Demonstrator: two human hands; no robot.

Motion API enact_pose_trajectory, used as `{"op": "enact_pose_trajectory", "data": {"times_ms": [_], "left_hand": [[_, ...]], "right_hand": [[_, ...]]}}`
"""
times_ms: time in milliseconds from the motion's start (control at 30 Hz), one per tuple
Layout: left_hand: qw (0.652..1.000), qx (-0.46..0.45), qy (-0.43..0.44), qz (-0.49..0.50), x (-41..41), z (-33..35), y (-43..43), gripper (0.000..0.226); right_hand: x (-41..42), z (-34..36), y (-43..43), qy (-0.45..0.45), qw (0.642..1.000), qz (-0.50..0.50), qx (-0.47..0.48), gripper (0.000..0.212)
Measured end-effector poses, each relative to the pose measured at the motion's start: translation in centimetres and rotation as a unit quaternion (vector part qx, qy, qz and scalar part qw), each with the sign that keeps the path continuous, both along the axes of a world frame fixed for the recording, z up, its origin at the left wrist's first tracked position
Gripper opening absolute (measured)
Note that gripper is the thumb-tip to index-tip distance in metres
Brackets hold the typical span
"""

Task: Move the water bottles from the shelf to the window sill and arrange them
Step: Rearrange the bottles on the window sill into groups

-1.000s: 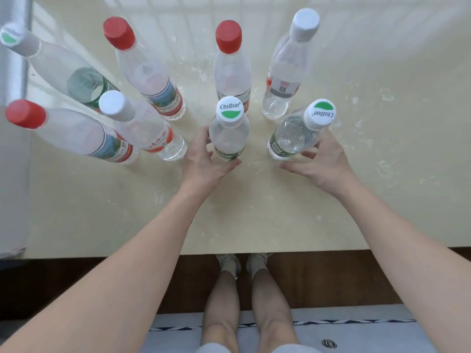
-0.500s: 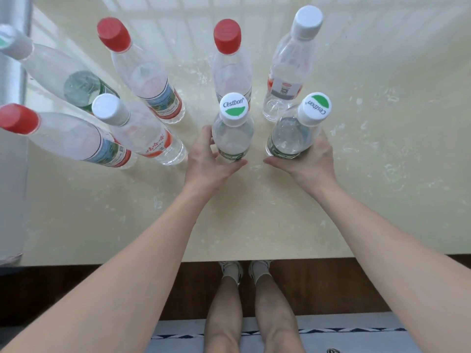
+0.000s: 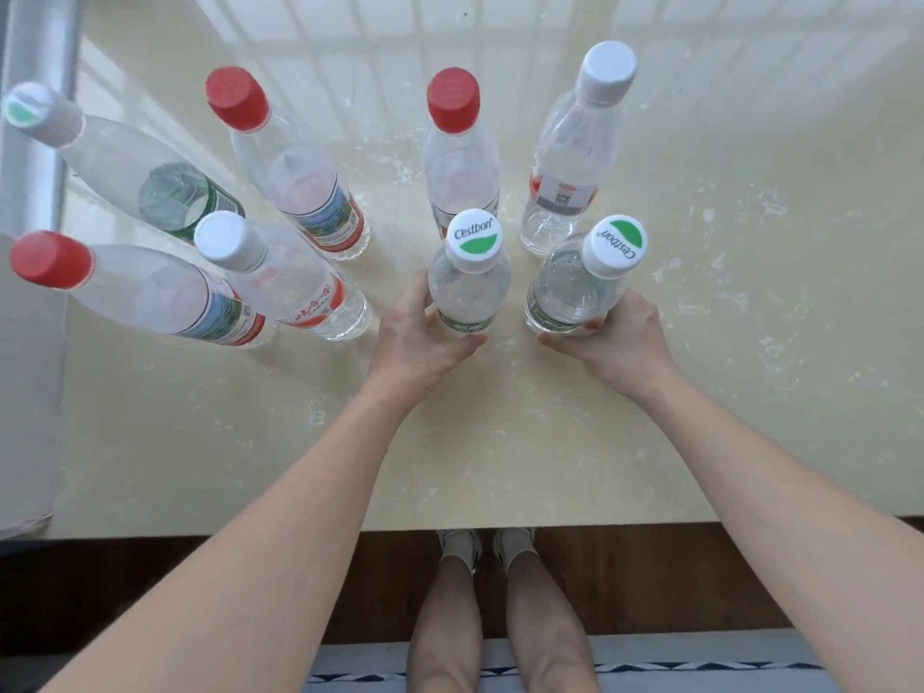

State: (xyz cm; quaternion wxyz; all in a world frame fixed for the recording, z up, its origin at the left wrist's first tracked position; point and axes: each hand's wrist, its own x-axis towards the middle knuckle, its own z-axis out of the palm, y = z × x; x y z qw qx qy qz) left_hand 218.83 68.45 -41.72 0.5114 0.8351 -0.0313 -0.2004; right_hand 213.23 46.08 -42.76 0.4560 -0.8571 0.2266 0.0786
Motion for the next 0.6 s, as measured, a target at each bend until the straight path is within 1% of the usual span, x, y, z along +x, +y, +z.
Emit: {"op": "enact_pose_trajectory", "data": {"times_ms": [100,267,400,600], "left_hand": [[1.000,0.002,0.002,0.013,-0.08,0.21,-0.16,0.054],[1.000,0.002,-0.001,0.021,-0.29,0.09,-0.21,0.053],[1.000,0.004,0.000,0.020,-0.46,-0.08,-0.16,0.052],[1.000,0.003,0.004,0.024,-0.57,-0.04,-0.16,0.052]], "right_hand": [[0.15,0.02,0.03,-0.010,1.000,0.000,-0.002,0.056],[0.35,0.12,0.01,-0.010,1.000,-0.001,-0.012,0.045],[0.00,0.08,-0.03,-0.008,1.000,-0.001,0.002,0.051],[-0.38,-0.22,-0.35,0.004,1.000,0.004,-0.007,0.052]]}}
